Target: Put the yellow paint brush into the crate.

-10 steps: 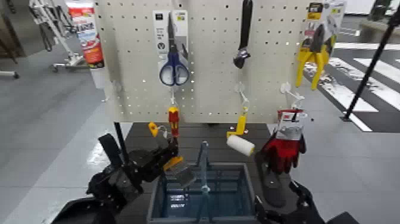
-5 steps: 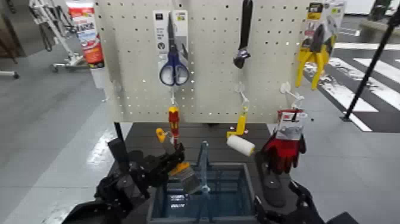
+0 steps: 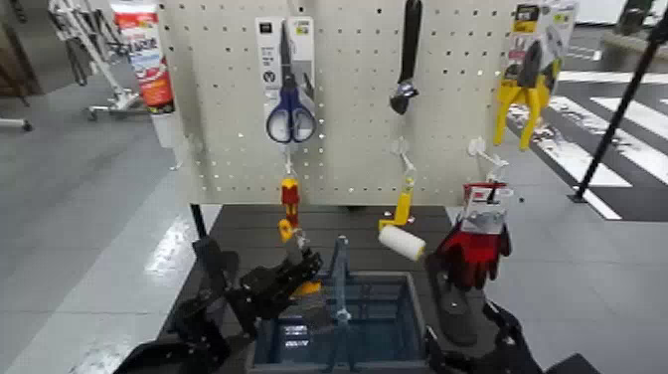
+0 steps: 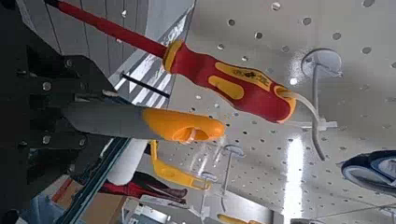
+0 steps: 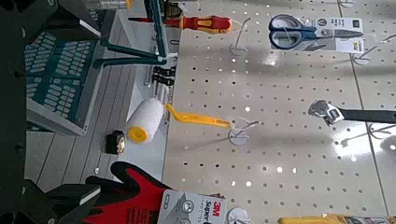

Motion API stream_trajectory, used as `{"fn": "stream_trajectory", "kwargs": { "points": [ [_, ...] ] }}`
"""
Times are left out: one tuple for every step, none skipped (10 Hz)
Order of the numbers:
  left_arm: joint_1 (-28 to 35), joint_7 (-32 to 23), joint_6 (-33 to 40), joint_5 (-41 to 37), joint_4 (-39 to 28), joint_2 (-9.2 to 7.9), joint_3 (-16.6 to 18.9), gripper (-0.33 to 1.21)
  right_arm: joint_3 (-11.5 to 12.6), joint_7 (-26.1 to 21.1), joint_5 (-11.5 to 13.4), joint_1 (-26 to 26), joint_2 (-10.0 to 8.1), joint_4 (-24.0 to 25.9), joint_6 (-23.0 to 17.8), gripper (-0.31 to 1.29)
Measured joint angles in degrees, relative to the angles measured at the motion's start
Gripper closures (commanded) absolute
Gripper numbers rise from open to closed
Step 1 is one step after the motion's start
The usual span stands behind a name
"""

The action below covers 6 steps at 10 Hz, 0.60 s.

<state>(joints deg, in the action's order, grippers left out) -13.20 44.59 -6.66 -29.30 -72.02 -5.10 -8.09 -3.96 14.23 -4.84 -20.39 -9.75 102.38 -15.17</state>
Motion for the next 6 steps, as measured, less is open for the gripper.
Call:
{"fn": "stream_trajectory", "kwargs": {
  "points": [
    [0.0, -0.14, -0.57, 0.27, -0.11, 0.01, -0.13, -0.16, 0.01, 0.0, -0.02, 0.0, -0.05, 0.01, -0.03, 0.15],
    [0.02, -0.56, -0.77, 0.7, -0.18, 0.01, -0.11, -0.16, 0.04, 0.0, -0.06, -0.01, -0.07, 0.07, -0.03, 0.15],
    [0.12, -0.73, -0.85, 0.87, -0.31, 0.01, -0.04, -0.16, 0.09, 0.0, -0.08, -0.06, -0.07, 0.09, -0.03, 0.15],
    [0.18, -0.75, -0.89, 0.91, -0.38, 0.01, 0.0, -0.16, 0.1, 0.0, -0.08, -0.09, -0.03, 0.09, -0.03, 0.15],
    [0.18, -0.76, -0.89, 0.91, -0.41, 0.0, 0.03, -0.16, 0.1, 0.0, -0.08, -0.09, -0.01, 0.09, -0.03, 0.15],
    [0.18, -0.75, -0.89, 0.91, -0.41, 0.0, 0.02, -0.16, 0.1, 0.0, -0.08, -0.09, 0.0, 0.07, -0.03, 0.15]
  ]
}}
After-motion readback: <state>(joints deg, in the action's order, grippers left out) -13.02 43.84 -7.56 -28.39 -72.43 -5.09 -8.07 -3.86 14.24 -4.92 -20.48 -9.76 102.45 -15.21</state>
